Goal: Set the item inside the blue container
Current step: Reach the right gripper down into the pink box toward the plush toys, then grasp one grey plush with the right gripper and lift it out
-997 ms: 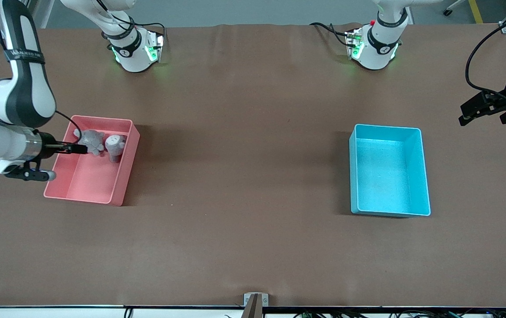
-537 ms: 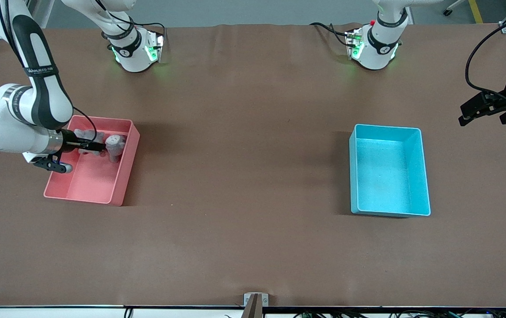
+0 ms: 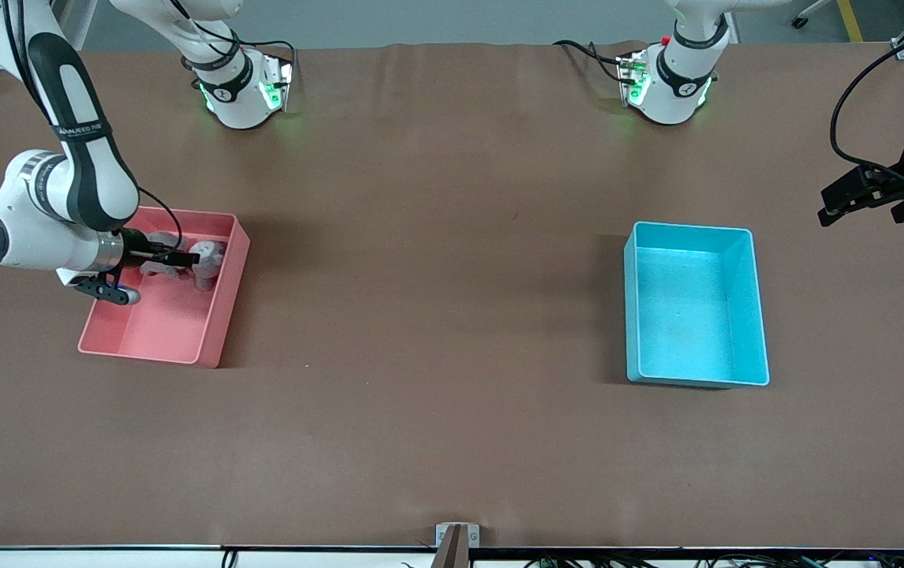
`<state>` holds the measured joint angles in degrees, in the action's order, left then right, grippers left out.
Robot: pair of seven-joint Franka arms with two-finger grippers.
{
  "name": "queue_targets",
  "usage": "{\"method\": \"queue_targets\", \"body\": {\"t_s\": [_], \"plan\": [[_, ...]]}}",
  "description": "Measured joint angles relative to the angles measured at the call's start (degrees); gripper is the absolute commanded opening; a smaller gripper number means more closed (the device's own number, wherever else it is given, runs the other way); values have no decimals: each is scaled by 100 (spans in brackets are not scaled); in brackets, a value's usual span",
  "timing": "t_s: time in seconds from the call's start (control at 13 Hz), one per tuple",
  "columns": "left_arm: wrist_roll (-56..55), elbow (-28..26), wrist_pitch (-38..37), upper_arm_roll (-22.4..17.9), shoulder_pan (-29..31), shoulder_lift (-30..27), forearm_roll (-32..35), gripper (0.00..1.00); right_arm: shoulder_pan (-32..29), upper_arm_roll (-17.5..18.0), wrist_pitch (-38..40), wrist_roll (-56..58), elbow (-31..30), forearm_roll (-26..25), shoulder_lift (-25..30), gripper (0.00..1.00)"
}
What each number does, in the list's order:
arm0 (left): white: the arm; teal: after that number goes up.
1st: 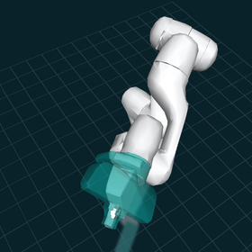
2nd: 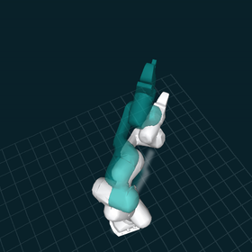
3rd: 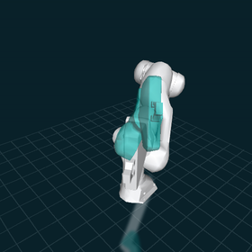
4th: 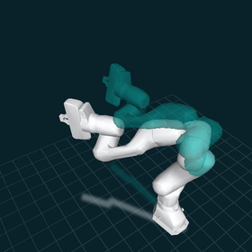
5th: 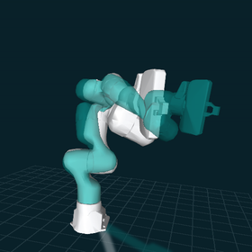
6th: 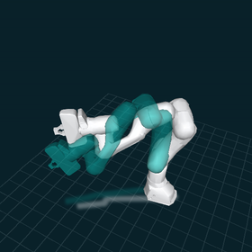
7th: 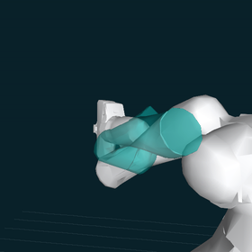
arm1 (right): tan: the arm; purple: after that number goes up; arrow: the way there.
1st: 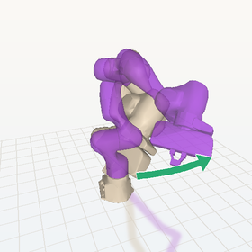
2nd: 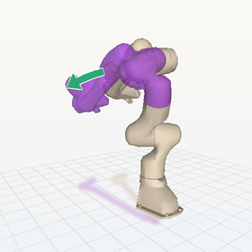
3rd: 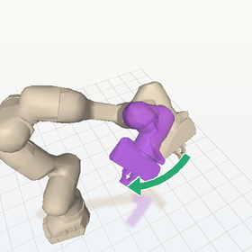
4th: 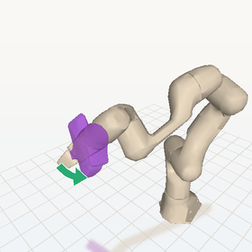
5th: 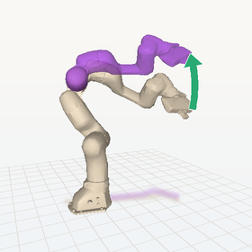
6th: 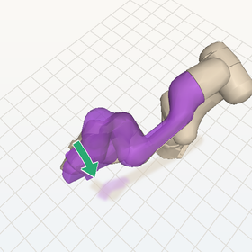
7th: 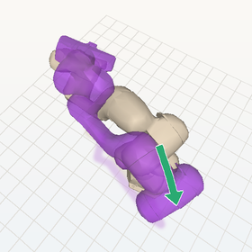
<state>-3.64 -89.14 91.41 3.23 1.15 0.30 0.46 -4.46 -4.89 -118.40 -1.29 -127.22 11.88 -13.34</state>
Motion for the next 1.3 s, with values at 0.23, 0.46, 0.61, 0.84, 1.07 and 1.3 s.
{"method": "queue_targets", "body": {"t_s": [0.23, 0.46, 0.61, 0.84, 1.07, 1.3], "plan": [[0, 0, 0, 2, -1, 0, 0, 100, 0, 7, -25, 1, -18, 260, -267, 100], [0, 0, 0, 1, -1, 1, 0, 100, 0, 19, -41, 1, -18, 277, -426, 100], [1, 0, 0, 5, -4, 14, 0, 100, 0, 34, -40, 1, -17, 280, -479, 100], [1, 0, 0, 11, -42, 61, 0, 100, 1, 52, -36, 1, -17, 283, -524, 100], [4, -19, -5, 12, -62, 174, 0, 100, 1, 53, -32, 1, -19, 283, -557, 100], [4, 12, 58, 13, -96, 597, 0, 100, 17, 64, -18, 3, -21, 284, -632, 100]]}}
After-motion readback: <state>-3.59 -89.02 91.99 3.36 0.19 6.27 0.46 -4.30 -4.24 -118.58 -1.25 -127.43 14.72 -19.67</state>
